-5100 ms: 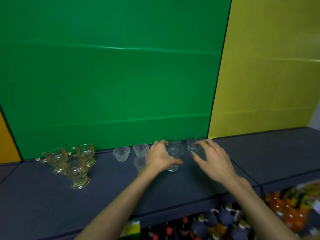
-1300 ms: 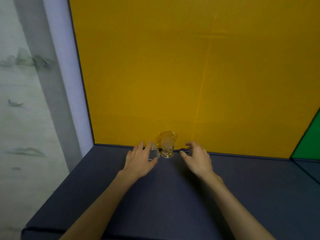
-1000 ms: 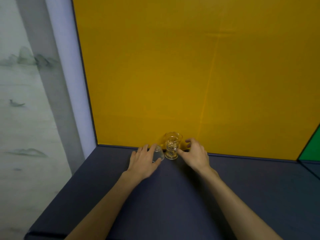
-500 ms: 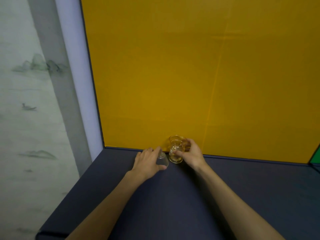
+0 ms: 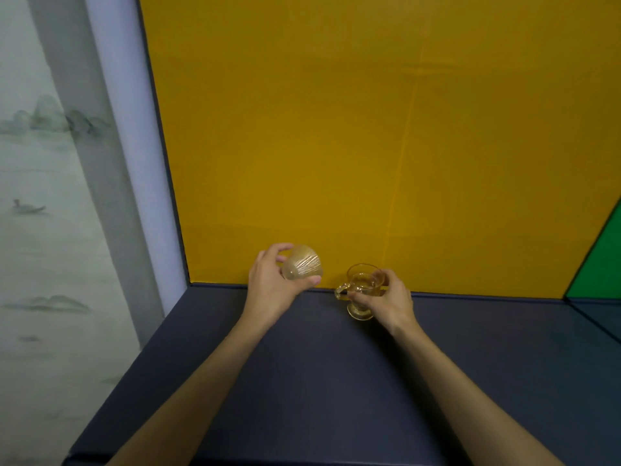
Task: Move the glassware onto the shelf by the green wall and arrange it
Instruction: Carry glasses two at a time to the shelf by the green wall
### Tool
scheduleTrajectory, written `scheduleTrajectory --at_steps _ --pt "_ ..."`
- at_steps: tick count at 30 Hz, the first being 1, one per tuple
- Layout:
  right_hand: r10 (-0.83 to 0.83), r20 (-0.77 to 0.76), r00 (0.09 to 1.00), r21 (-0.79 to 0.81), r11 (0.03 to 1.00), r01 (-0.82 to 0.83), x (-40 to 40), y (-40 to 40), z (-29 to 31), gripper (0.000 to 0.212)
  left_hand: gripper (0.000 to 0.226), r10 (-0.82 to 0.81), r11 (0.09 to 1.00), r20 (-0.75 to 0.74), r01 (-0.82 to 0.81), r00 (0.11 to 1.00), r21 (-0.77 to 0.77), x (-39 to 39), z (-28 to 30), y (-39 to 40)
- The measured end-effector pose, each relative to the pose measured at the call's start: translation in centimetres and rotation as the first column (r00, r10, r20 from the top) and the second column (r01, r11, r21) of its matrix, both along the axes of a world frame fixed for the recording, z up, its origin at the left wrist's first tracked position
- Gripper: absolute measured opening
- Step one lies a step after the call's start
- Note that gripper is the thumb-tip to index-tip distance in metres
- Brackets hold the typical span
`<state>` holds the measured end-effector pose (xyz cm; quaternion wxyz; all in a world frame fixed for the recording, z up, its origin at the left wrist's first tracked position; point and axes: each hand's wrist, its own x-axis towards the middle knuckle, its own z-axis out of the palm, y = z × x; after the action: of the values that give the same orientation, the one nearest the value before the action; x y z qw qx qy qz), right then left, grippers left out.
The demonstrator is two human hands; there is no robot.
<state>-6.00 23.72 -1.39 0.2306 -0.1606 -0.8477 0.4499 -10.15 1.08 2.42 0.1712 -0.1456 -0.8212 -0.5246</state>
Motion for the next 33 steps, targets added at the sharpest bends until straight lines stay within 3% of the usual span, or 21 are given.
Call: scheduleTrajectory --at_steps 11,15,27,33 --pt "-0.311 -0.108 0.944 0.043 0.948 0.317 9.9 3.8 1.4 0.059 0.075 -0.302 0.953 0.062 0.3 0.951 0.044 4.0 -0.1 7.4" --pt "-0.396 -0.145 0.907 0.111 0.904 0.413 15.0 6.3 2.0 0.069 0.073 -0.421 0.904 0.072 0.412 0.904 0.112 6.8 0.2 11.7" --pt "-0.54 -0.22 0.812 0.176 0.797 0.578 33.6 18.4 3.5 0.064 0.072 -0.648 0.758 0.064 0.634 0.759 0.153 22.8 3.0 27.0" --pt "-0.565 -0.213 0.797 0.225 0.765 0.603 44.8 27.0 2.6 0.066 0.072 -0.672 0.74 0.077 0.664 0.736 0.106 31.9 2.9 37.3"
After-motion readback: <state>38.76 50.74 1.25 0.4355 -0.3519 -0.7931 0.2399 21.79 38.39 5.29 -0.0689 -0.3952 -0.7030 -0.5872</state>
